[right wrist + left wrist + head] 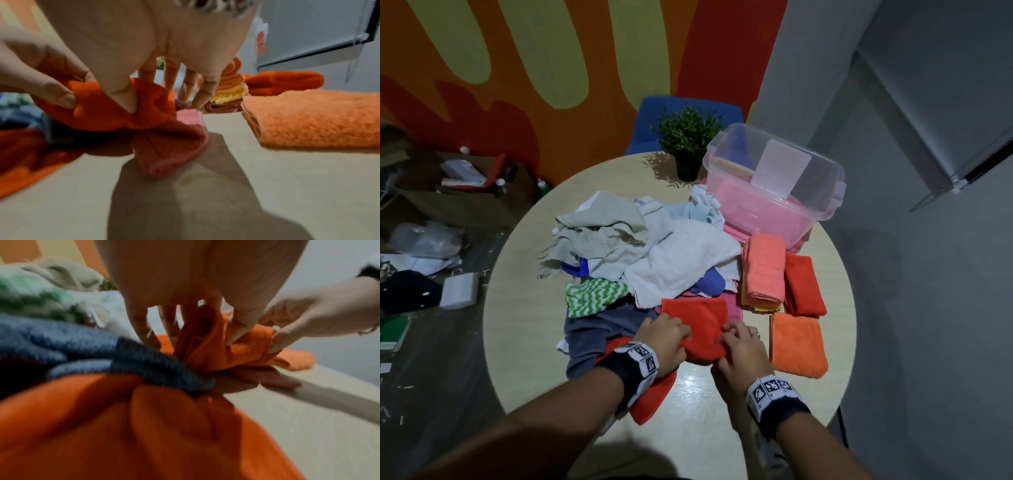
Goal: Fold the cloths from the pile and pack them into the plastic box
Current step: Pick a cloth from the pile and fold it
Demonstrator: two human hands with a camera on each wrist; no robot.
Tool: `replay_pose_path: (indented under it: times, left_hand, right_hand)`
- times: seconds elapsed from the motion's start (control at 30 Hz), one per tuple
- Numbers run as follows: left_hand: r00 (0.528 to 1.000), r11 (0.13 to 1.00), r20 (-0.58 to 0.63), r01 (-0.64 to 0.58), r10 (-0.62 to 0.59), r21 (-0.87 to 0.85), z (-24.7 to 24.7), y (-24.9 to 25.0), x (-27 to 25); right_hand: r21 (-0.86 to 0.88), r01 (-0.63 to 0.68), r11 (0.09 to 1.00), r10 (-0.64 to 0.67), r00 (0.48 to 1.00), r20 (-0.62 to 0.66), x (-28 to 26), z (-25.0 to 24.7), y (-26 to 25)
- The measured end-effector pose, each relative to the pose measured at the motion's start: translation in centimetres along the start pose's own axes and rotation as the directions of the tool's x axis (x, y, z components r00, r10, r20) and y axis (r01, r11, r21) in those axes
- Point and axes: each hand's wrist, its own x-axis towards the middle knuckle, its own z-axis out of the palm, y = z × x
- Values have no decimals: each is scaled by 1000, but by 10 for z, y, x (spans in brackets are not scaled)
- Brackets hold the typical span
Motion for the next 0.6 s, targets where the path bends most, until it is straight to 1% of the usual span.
replay_pose_path:
  times: [0.07, 0.13, 0.17, 0.23, 0.27, 0.3, 0.33, 0.37, 0.4, 0.47, 0.5, 0.53, 0.57, 0.6]
  left_hand:
    - [992, 987, -119, 17, -36, -159, -17, -3, 1]
    - [953, 931, -285, -13, -99, -365, -37, -2, 0]
    - [925, 883, -350, -39, -145, -468, -48, 0, -2]
    - [863, 785, -442, -91, -245, -613, -69, 4, -4]
    - [837, 730, -463, -119, -290, -673, -77, 6, -4]
    - [825, 663, -460, -147, -327, -734, -82, 7, -3]
    - [827, 586, -434, -164, -357, -794, -85, 6, -3]
    - [841, 509, -388, -162, -378, -845, -86, 5, -3]
    - [863, 448, -326, -133, -386, -884, -81, 3, -2]
    - [919, 350, -167, -34, -357, -936, -61, -3, -1]
    - [942, 337, -90, 26, -325, -941, -45, -5, -1]
    - [958, 362, -31, 78, -286, -929, -25, -10, 1]
    - [961, 417, 29, 146, -274, -897, -4, -15, 2]
    - [955, 479, 68, 206, -290, -853, 13, -20, 3]
  right_hand:
    - [146, 24, 989, -6, 992, -123, 4, -10, 1]
    - [324, 47, 945, 37, 969, -246, 7, -29, -2]
    - [404, 53, 913, 75, 953, -295, 8, -41, -5]
    - [527, 95, 845, 139, 911, -388, 9, -68, -15]
    - [570, 124, 813, 163, 890, -426, 9, -78, -18]
    - [615, 147, 775, 187, 876, -445, 9, -87, -19]
    - [654, 154, 740, 212, 871, -444, 10, -91, -19]
    - [681, 143, 718, 234, 872, -429, 11, -93, -18]
    - [694, 116, 710, 253, 878, -406, 11, -93, -18]
    - [707, 22, 707, 293, 901, -321, 12, -79, -13]
    - [717, -47, 696, 313, 918, -244, 12, -68, -8]
    - [728, -125, 674, 325, 935, -140, 11, -53, -1]
    - [726, -215, 653, 333, 943, -20, 11, -37, 7]
    - [696, -298, 654, 331, 939, 90, 9, -21, 13]
